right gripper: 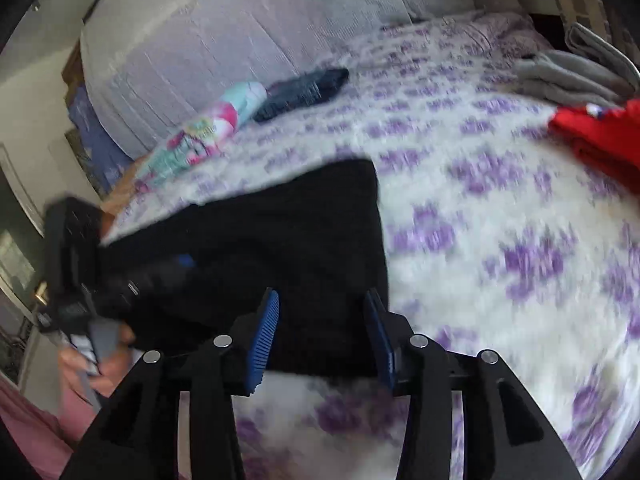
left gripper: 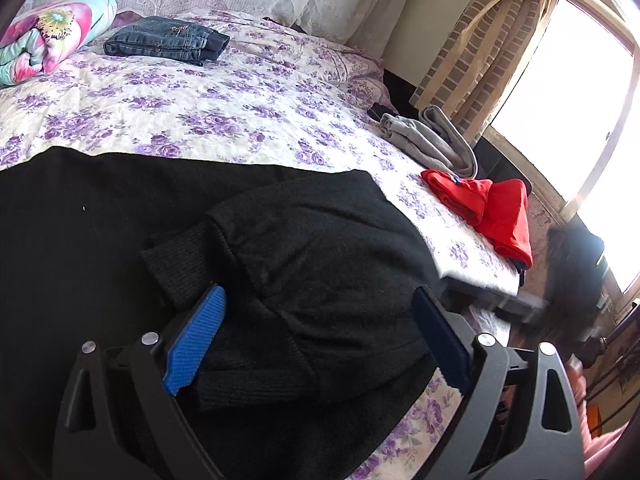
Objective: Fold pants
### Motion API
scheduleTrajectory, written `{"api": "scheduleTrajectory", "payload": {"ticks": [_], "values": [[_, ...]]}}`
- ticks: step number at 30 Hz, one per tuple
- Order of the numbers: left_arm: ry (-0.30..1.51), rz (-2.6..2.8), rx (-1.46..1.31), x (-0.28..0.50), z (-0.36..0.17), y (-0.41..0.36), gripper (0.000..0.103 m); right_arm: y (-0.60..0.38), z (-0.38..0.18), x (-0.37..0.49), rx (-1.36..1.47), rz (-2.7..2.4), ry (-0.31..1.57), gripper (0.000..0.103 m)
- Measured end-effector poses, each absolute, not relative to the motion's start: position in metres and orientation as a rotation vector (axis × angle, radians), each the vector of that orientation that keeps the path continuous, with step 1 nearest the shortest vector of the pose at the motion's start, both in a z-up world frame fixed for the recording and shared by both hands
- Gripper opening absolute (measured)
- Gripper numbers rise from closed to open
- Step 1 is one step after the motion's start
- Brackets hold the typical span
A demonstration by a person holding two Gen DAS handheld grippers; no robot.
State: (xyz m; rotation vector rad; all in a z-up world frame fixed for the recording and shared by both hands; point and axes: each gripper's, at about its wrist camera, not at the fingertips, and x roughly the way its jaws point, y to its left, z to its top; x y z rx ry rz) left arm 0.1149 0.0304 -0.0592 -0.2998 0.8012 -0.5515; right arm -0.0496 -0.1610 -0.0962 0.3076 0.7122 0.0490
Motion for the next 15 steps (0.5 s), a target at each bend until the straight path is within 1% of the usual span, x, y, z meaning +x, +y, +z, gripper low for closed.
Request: {"api": "scheduleTrajectory", "payload": {"ticks": [1, 2, 3, 6, 8, 9, 13, 15], "values": [[0.799, -0.55, -0.297, 0.114, -0.059, 0.03, 0.091, -0.161, -0.101, -0.062, 0.299, 0.045, 0.648, 0.044], [0.798, -0.548, -0.295, 0.114, -0.059, 0.03, 0.091, -0.16, -0.104, -0.068, 0.286, 0.028, 0.618, 0.047], [0.796, -0.548, -0.297, 0.114, -0.059, 0.03, 0.091, -0.158, -0.105, -0.07, 0.268, 0.005, 0.614, 0.058], [0.778, -0.538, -0.357, 0.107, -0.054, 0.046, 0.091, -0.155, -0.11, -0.069, 0.248, -0.037, 0.598, 0.059], [0.745, -0.494, -0.398, 0.091, -0.042, 0.07, 0.091, -0.152, -0.108, -0.069, 0.234, -0.048, 0.599, 0.061], [0.716, -0.458, -0.402, 0.081, -0.034, 0.086, 0.092, -0.152, -0.106, -0.069, 0.238, -0.055, 0.595, 0.064], [0.626, -0.203, -0.358, 0.035, -0.011, 0.155, 0.098, -0.151, -0.094, -0.082, 0.27, -0.077, 0.534, 0.069], [0.61, -0.048, -0.348, 0.012, -0.004, 0.194, 0.098, -0.134, -0.083, -0.088, 0.246, -0.04, 0.497, 0.072]]}}
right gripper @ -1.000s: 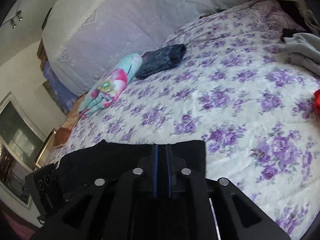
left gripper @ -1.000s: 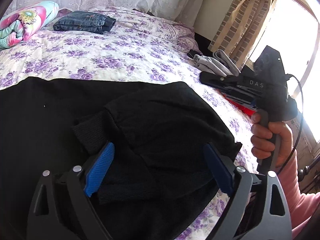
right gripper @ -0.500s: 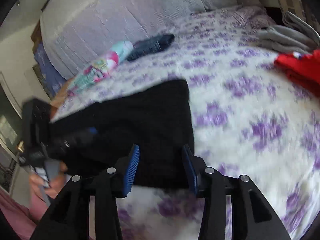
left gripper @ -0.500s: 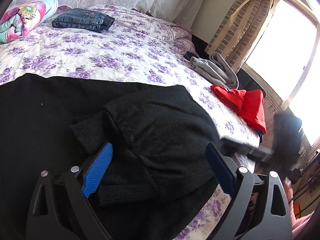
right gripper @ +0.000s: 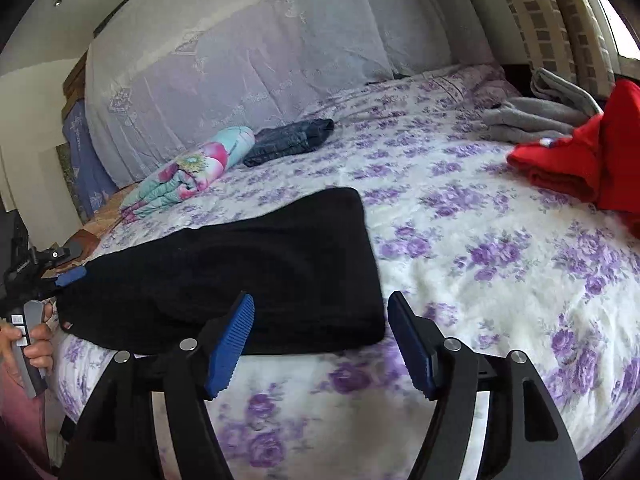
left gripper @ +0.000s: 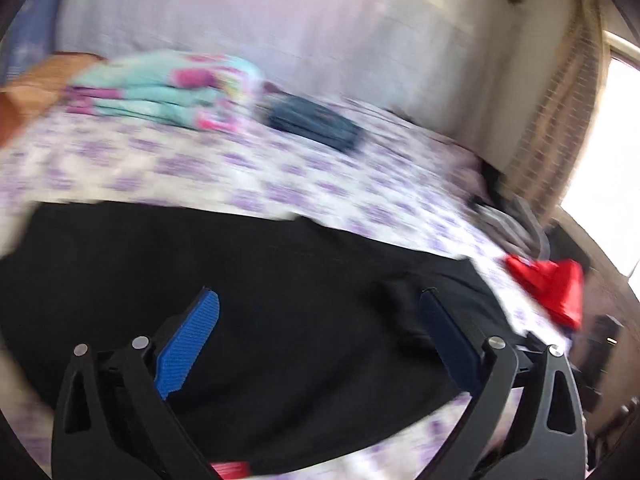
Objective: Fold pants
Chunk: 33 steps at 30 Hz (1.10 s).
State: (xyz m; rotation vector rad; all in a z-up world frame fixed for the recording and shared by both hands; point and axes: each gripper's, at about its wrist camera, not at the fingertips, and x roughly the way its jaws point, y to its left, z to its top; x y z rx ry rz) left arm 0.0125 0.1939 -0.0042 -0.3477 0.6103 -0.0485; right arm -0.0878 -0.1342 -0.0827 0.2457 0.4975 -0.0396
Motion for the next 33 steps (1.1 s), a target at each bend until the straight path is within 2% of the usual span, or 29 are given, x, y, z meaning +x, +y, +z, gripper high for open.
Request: {"api": "scheduleTrajectory", "payload": {"ticks": [5, 10, 18, 33], "values": [[0.594, 0.273, -0.418, -0.034, 0.003, 0.276, 0.098, -0.048, -0.061, -0.08, 0.017, 0.111, 0.447, 0.08], [0.644, 0.416, -0.491, -0.057, -0.007, 0.324, 0.098, 0.049, -0.055, -0.066, -0.201, 0.311, 0.436, 0.081], [0.749, 0.395, -0.499, -0.059, -0.026, 0.355, 0.098, 0.161, -0.052, -0.053, -0.309, 0.564, 0.47, 0.082], [0.831, 0.35, -0.401, -0.03, -0.028, 0.367, 0.098, 0.276, -0.076, 0.012, -0.487, 0.631, 0.575, 0.082]]}}
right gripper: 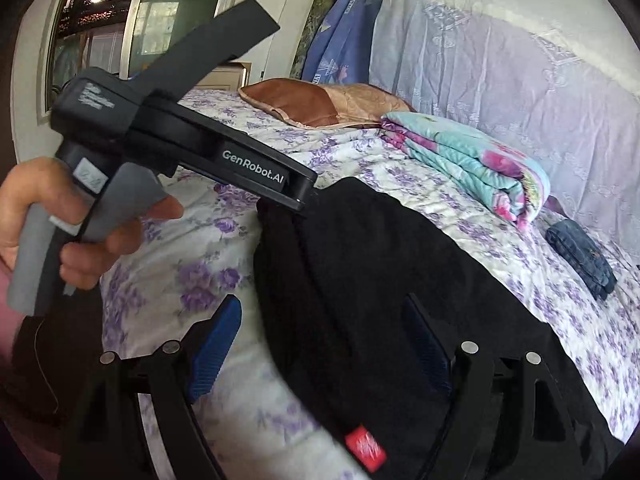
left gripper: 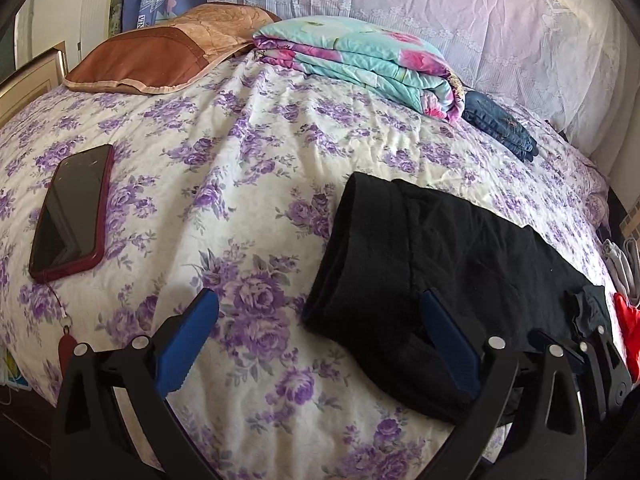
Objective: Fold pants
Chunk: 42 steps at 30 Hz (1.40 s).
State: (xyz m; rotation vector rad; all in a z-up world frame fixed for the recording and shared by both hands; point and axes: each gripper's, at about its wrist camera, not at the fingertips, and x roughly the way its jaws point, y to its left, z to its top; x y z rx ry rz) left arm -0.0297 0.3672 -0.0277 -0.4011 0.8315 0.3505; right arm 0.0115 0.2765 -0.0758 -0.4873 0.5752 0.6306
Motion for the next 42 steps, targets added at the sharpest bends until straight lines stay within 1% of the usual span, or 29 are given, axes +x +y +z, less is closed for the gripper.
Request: {"api": "scheduleTrajectory", "payload": {"ticks": [7, 8, 9, 10, 11, 12, 15, 18, 23, 25, 28, 29, 30, 31, 32, 33, 34, 35, 38, 41, 42], "values": [[0.853, 0.336, -0.471, -0.031, -0.031, 0.387, 0.098, 0.297, -0.097, 0.035, -0.521, 0.635, 0.679, 0.082], [0.853, 0.338, -0.471, -0.031, -0.03, 0.389, 0.098, 0.298, -0.098, 0.036, -0.522, 0.636, 0.685, 0.08], [0.852, 0.339, -0.47, -0.032, -0.028, 0.391, 0.098, 0.298, -0.098, 0.036, -0.518, 0.64, 0.682, 0.062], [0.848, 0.339, -0.472, -0.033, -0.025, 0.392, 0.098, 0.297, -0.098, 0.037, -0.511, 0.64, 0.677, 0.05], [0.844, 0.333, -0.479, -0.034, -0.023, 0.393, 0.098, 0.295, -0.097, 0.038, -0.506, 0.624, 0.674, 0.035], [0.838, 0.314, -0.498, -0.035, -0.021, 0.395, 0.098, 0.291, -0.095, 0.039, -0.48, 0.617, 0.671, 0.025], [0.822, 0.203, -0.603, -0.037, -0.017, 0.401, 0.098, 0.275, -0.083, 0.042, -0.362, 0.638, 0.655, 0.02], [0.824, 0.022, -0.781, -0.032, -0.023, 0.403, 0.098, 0.266, -0.074, 0.04, -0.314, 0.641, 0.611, 0.019], [0.893, -0.211, -1.054, -0.003, -0.057, 0.402, 0.098, 0.261, -0.071, 0.04, -0.305, 0.645, 0.588, 0.019], [0.917, -0.208, -1.083, 0.009, -0.067, 0.402, 0.098, 0.26, -0.068, 0.041, -0.306, 0.645, 0.577, 0.019], [0.903, -0.24, -1.089, 0.023, -0.063, 0.402, 0.097, 0.26, -0.067, 0.04, -0.322, 0.646, 0.571, 0.02], [0.903, -0.256, -1.084, 0.027, -0.06, 0.401, 0.093, 0.261, -0.068, 0.039, -0.342, 0.646, 0.574, 0.021], [0.908, -0.266, -1.071, 0.029, -0.057, 0.4, 0.086, 0.262, -0.068, 0.038, -0.362, 0.637, 0.571, 0.029], [0.923, -0.262, -1.035, 0.033, -0.052, 0.397, 0.075, 0.263, -0.066, 0.031, -0.396, 0.606, 0.545, 0.036], [0.926, -0.258, -1.011, 0.035, -0.047, 0.397, 0.07, 0.265, -0.062, 0.024, -0.427, 0.576, 0.509, 0.054], [0.927, -0.261, -1.004, 0.036, -0.044, 0.399, 0.067, 0.266, -0.057, 0.016, -0.457, 0.555, 0.46, 0.065], [0.934, -0.264, -0.998, 0.037, -0.041, 0.4, 0.062, 0.269, -0.051, 0.006, -0.492, 0.546, 0.396, 0.066], [0.94, -0.266, -0.996, 0.038, -0.039, 0.401, 0.06, 0.273, -0.047, -0.002, -0.524, 0.553, 0.357, 0.067], [0.95, -0.281, -0.998, 0.04, -0.034, 0.405, 0.059, 0.294, -0.05, -0.004, -0.624, 0.547, 0.324, 0.069], [0.957, -0.288, -0.988, 0.04, -0.03, 0.404, 0.059, 0.317, -0.07, 0.015, -0.716, 0.485, 0.363, 0.068], [0.958, -0.295, -0.992, 0.039, -0.03, 0.404, 0.059, 0.322, -0.077, 0.02, -0.745, 0.459, 0.361, 0.065]]}}
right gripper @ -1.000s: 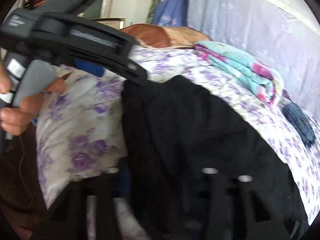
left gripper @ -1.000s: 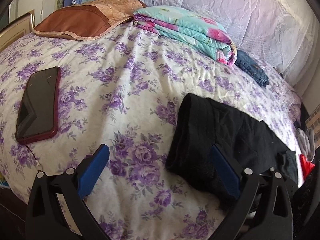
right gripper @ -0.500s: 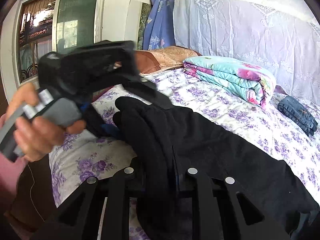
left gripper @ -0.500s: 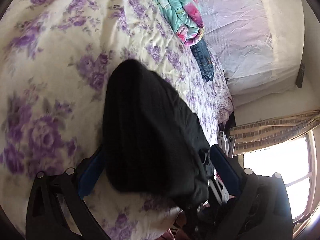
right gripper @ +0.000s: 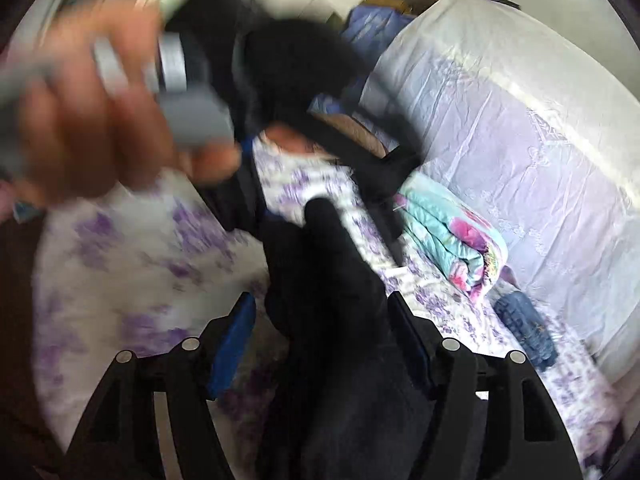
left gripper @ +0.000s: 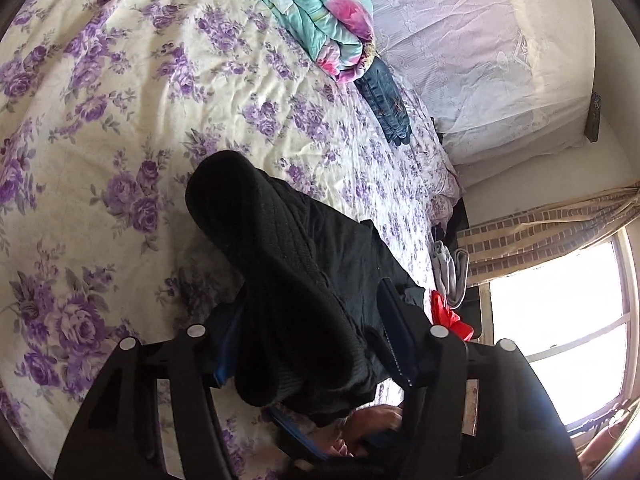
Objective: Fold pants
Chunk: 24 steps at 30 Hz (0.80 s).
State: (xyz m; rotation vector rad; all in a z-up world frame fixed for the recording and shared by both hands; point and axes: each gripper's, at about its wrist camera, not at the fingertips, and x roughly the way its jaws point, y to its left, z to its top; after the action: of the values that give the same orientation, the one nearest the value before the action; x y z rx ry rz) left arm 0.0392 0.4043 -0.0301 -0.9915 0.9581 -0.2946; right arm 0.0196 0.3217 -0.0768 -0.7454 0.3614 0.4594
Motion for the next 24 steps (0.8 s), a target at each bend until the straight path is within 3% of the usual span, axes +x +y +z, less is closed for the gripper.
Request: {"api": "scheduleTrajectory", "payload": {"ticks": [1, 2, 3, 4, 5, 10, 12, 13, 14, 16, 24], "values": [[0.958, -0.304, -0.997, 0.039, -0.029, 0.404, 0.059, 0.326, -0.085, 0.023, -0.781, 0.425, 0.349, 0.059], [0.959, -0.306, -0.995, 0.039, -0.029, 0.405, 0.062, 0.328, -0.088, 0.024, -0.799, 0.396, 0.334, 0.032], [0.962, -0.294, -0.989, 0.038, -0.029, 0.406, 0.067, 0.328, -0.087, 0.025, -0.797, 0.388, 0.328, 0.018], [0.971, -0.268, -0.989, 0.036, -0.03, 0.409, 0.084, 0.324, -0.084, 0.025, -0.763, 0.4, 0.336, 0.017], [0.982, -0.251, -1.004, 0.035, -0.034, 0.412, 0.093, 0.32, -0.082, 0.025, -0.741, 0.405, 0.34, 0.017], [1.034, -0.264, -1.035, 0.043, -0.048, 0.405, 0.092, 0.31, -0.076, 0.012, -0.713, 0.387, 0.28, 0.016], [1.042, -0.315, -1.048, 0.048, -0.051, 0.397, 0.076, 0.308, -0.076, 0.005, -0.716, 0.388, 0.265, 0.017], [1.049, -0.324, -1.048, 0.048, -0.051, 0.393, 0.049, 0.307, -0.076, 0.001, -0.718, 0.389, 0.262, 0.017], [1.051, -0.318, -1.042, 0.048, -0.051, 0.39, 0.042, 0.305, -0.077, -0.001, -0.716, 0.382, 0.256, 0.017], [1.03, -0.312, -1.031, 0.046, -0.046, 0.385, 0.037, 0.297, -0.075, -0.003, -0.701, 0.375, 0.251, 0.017], [0.895, -0.357, -0.881, 0.046, 0.026, 0.328, 0.036, 0.239, -0.038, -0.023, -0.507, 0.303, 0.129, 0.018]]}}
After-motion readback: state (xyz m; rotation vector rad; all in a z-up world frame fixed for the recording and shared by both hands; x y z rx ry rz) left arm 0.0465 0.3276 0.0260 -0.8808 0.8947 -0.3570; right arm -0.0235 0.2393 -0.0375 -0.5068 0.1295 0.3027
